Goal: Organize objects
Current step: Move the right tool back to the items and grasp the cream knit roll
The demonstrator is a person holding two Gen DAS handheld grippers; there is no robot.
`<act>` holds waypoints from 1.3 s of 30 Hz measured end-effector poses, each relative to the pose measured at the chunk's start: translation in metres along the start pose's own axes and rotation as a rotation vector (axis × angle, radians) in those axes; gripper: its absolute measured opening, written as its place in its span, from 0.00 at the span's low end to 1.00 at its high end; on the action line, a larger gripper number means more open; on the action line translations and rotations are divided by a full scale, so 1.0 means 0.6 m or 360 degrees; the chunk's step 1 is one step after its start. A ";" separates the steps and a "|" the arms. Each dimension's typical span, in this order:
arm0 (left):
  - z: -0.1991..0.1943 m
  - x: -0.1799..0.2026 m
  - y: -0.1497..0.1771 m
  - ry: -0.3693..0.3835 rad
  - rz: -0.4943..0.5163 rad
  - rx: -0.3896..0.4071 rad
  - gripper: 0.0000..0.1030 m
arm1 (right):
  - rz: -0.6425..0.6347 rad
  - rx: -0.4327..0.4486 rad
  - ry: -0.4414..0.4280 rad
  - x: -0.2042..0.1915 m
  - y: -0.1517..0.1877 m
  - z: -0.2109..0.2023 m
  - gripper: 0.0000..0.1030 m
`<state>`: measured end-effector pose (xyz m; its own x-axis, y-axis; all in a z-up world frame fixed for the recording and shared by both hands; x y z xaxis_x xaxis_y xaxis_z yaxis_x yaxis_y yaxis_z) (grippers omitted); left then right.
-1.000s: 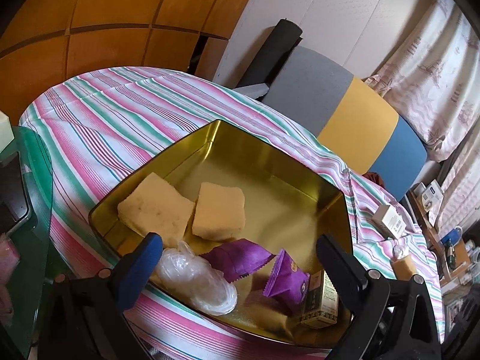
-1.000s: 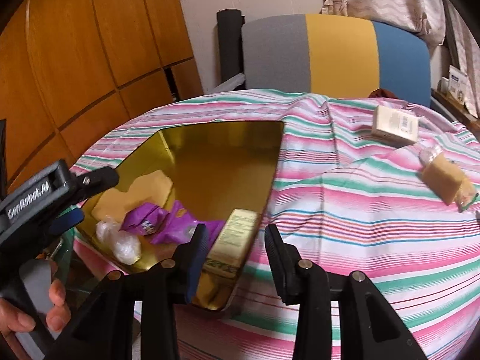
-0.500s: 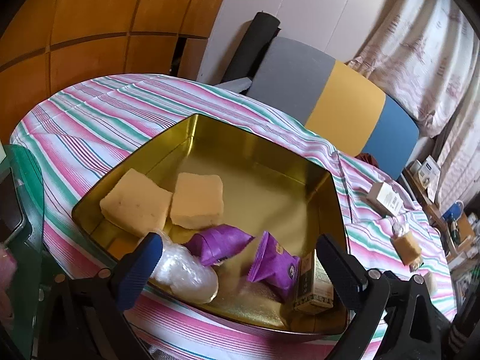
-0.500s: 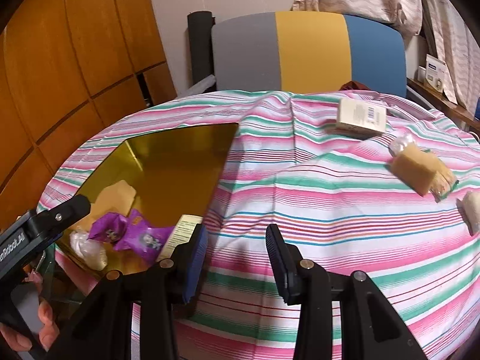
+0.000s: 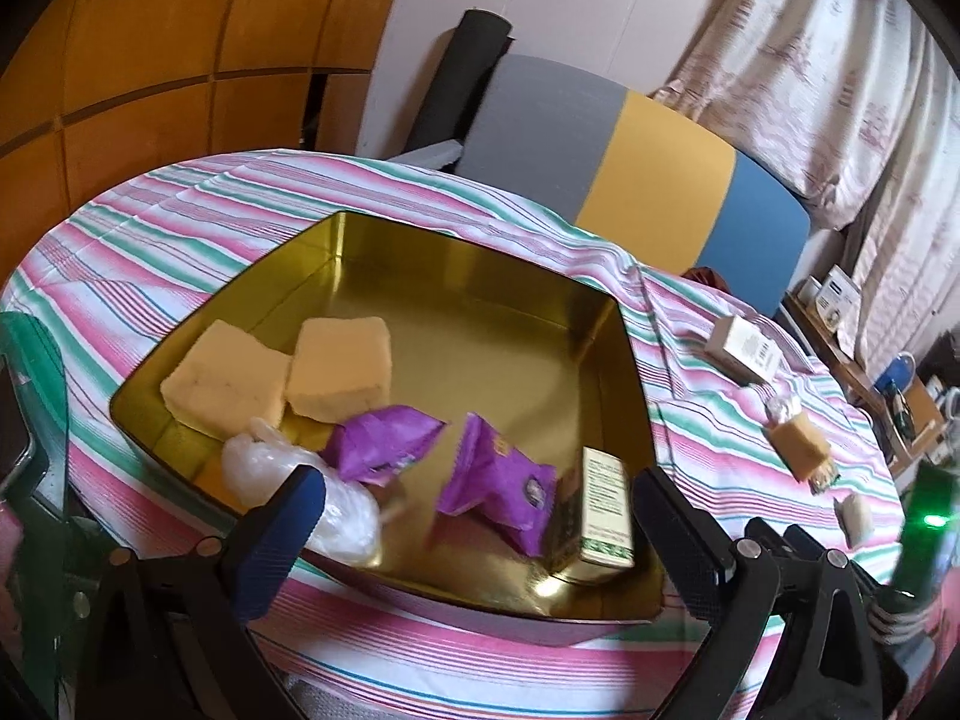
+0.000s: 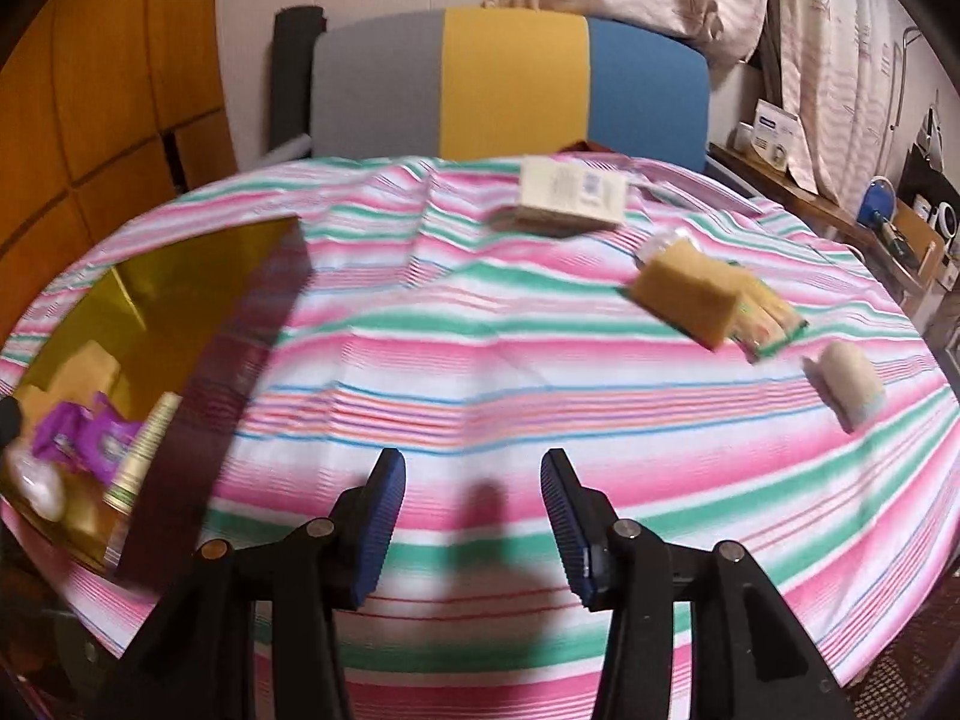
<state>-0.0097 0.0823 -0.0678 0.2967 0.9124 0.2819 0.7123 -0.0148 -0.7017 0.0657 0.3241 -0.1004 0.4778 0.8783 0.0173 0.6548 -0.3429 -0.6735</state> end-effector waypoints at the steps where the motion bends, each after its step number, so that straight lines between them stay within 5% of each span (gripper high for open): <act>1: -0.001 0.005 0.002 0.0007 0.0012 -0.0003 1.00 | -0.0010 -0.0018 0.0014 0.011 0.005 0.005 0.46; 8: -0.007 0.054 0.021 0.0096 0.0128 -0.0040 1.00 | 0.0243 -0.0047 -0.0068 0.125 0.029 0.021 0.46; 21: -0.013 0.152 0.074 0.0290 0.0342 -0.0161 1.00 | 0.0589 0.0003 0.0280 0.394 0.009 0.045 0.47; 25: -0.019 0.174 0.085 0.0310 0.0405 -0.0167 1.00 | 0.0543 0.0062 0.0457 0.454 -0.029 0.049 0.47; 39: -0.008 0.211 0.110 0.0327 0.0521 -0.0260 1.00 | 0.0559 0.0011 0.0399 0.510 -0.049 0.107 0.62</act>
<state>0.0780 0.1950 -0.0749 0.6330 0.7485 0.1978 0.6462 -0.3701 -0.6674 0.1552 0.6241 -0.1229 0.7991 0.6002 -0.0352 0.4235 -0.6036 -0.6755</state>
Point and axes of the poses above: each gripper's, at about its wrist camera, not at the fingertips, and z roughly the way its jaws point, x to its right, y to its underside, the point moved 6 cm from there along z, roughly the way its jaws point, and after that the axes turned 1 degree about z, right-handed, at the moved point
